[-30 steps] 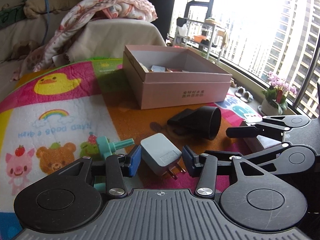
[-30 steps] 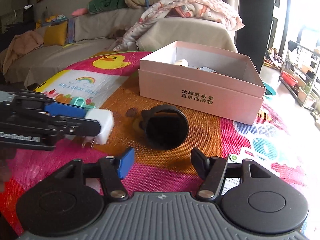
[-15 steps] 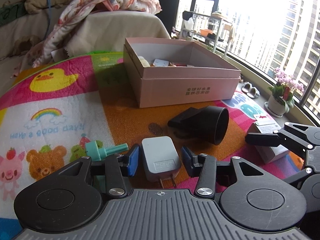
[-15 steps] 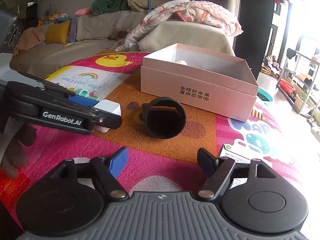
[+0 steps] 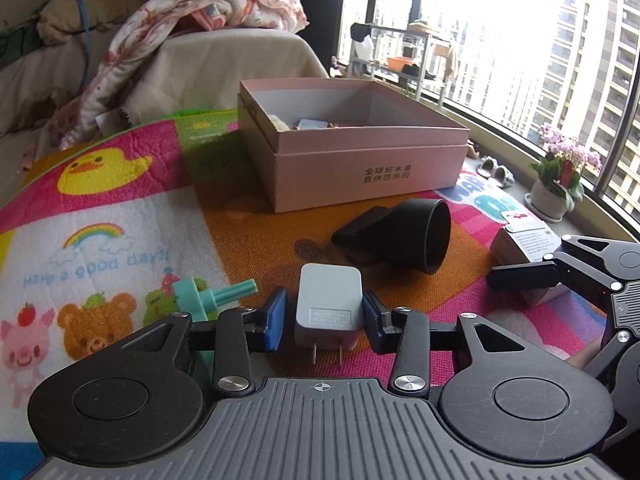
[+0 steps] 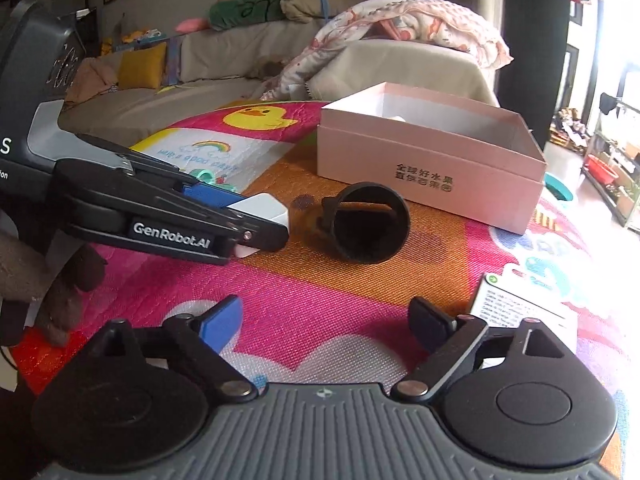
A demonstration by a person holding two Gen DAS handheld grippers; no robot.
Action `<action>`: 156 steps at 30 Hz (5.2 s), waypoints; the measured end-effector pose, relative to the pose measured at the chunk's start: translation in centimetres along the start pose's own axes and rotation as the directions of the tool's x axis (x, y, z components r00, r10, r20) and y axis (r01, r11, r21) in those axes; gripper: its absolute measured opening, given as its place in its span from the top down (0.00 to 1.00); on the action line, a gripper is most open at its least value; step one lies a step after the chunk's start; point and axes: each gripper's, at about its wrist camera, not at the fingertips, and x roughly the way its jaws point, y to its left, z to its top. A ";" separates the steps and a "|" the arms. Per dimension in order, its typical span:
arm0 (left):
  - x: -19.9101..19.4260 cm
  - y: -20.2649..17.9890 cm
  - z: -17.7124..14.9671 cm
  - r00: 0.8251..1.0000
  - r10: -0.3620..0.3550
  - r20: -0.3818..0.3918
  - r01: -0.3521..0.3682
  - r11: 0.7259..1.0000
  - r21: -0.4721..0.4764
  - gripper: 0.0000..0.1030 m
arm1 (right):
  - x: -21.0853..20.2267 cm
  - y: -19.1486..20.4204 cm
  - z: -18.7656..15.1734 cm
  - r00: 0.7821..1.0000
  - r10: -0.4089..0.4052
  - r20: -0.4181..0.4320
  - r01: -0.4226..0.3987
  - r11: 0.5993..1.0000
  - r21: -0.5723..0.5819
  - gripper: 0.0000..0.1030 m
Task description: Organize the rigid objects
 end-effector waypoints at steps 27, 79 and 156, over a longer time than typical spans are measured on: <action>-0.5 0.2 -0.8 0.999 0.027 0.038 -0.024 0.997 -0.069 0.63 | -3.1 -3.9 3.9 0.998 0.035 0.058 -0.040 0.996 0.080 0.06; 15.1 0.6 19.7 0.995 -0.094 0.027 0.096 0.992 -0.077 0.64 | 5.6 -14.0 14.0 0.986 -0.165 0.027 0.156 0.967 0.201 0.52; -1.2 0.4 -0.3 0.995 -0.081 -0.050 0.082 0.996 0.021 0.50 | -0.1 -5.2 0.0 0.983 -0.185 -0.015 0.185 0.968 0.171 0.17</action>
